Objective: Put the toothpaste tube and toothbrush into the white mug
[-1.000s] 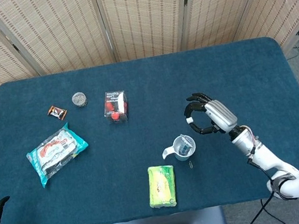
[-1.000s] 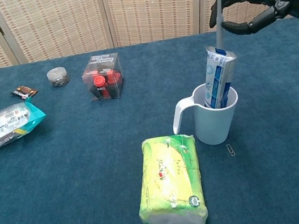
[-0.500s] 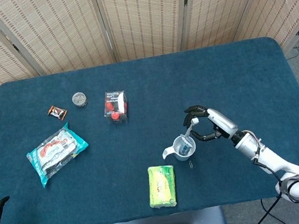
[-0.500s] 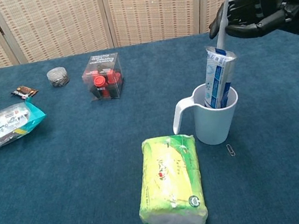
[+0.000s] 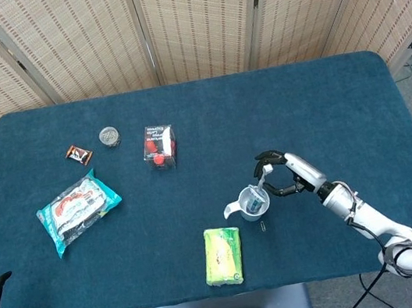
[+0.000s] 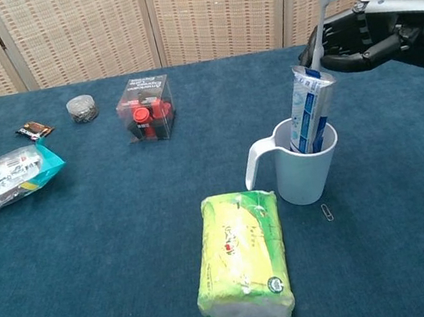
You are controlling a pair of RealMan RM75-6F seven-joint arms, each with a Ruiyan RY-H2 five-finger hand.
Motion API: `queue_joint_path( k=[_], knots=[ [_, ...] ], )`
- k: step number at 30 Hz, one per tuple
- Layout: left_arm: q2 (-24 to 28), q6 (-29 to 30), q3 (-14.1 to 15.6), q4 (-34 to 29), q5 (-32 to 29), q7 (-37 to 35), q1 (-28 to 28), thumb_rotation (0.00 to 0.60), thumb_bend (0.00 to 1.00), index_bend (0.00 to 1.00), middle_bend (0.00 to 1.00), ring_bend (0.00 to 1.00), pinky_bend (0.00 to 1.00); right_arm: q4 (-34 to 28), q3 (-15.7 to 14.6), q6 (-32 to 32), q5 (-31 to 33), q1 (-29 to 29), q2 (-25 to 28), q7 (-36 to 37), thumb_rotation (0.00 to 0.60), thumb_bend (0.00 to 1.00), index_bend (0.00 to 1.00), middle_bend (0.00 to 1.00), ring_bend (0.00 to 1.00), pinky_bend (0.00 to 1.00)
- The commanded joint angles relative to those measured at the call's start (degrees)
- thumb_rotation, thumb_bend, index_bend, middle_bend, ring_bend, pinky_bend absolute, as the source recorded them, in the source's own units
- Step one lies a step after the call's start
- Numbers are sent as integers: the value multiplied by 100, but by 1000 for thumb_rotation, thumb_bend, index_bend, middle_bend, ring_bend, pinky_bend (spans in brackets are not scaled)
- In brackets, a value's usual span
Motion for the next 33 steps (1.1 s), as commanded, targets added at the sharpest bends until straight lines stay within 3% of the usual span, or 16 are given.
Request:
queue_joint_path(
  k=[1,4,6,9,15,20,25,33],
  knots=[
    [-4,2,-7,4,2,-8,-5,600,314,188,39,37,134,68,-104,-53,-136,30,37,35,600,336,454,341,175,94],
    [-21,-6,-10,16,20,-13,-18,600,314,188,40,37,134,92,-186,-49,-251,43,86,52,600,287,194,239,116,46],
    [-37,-17,-3,27,30,-30,-22,600,314,188,39,37,134,91,-215,-11,-285,27,118,7,600,269,78,192,81,30],
    [-60,-16,-11,55,40,-45,-31,600,314,188,39,37,134,43,-230,75,-287,-27,179,-137,600,259,1,143,49,13],
    [-78,20,-61,114,91,-130,-67,600,314,188,39,37,134,-253,-156,520,-111,-351,403,-848,600,262,0,93,19,0],
    [-110,35,-152,173,143,-173,-152,600,314,188,39,37,134,-671,-19,1446,265,-1049,584,-3196,600,384,8,186,22,0],
    [-182,42,-267,217,199,-152,-273,600,314,188,39,37,135,-1463,-68,2000,750,-1727,1012,-4832,600,399,33,199,26,0],
    [-352,7,-351,212,296,81,-437,600,314,188,39,37,134,-2281,-473,2234,859,-2482,1944,-5179,600,399,43,194,26,0]
  ],
)
